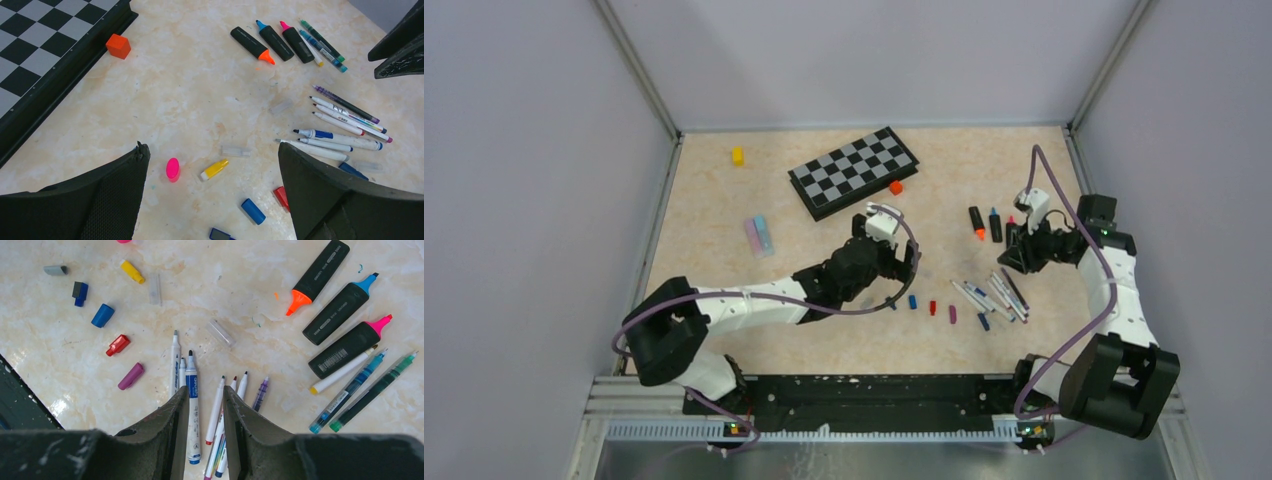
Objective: Open the pen caps
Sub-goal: Pick up the pen from the center of the board.
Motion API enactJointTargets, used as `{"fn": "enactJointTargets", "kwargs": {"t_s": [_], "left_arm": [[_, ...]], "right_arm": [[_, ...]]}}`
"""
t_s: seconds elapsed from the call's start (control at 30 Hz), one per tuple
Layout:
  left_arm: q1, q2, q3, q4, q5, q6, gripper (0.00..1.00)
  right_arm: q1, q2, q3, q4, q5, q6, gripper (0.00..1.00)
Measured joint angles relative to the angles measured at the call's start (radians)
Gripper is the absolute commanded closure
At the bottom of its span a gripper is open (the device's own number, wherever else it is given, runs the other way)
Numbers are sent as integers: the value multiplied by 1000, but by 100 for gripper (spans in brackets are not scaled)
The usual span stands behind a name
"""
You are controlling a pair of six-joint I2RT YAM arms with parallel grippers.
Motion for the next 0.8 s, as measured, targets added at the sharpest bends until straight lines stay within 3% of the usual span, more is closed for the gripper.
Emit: {"fn": "enactJointTargets", "kwargs": {"t_s": [0.8], "left_arm": [[56,-60,-64,-24,-3,-41,1]], "right_arm": [[0,0,-3,-3,-4,-3,70]]}}
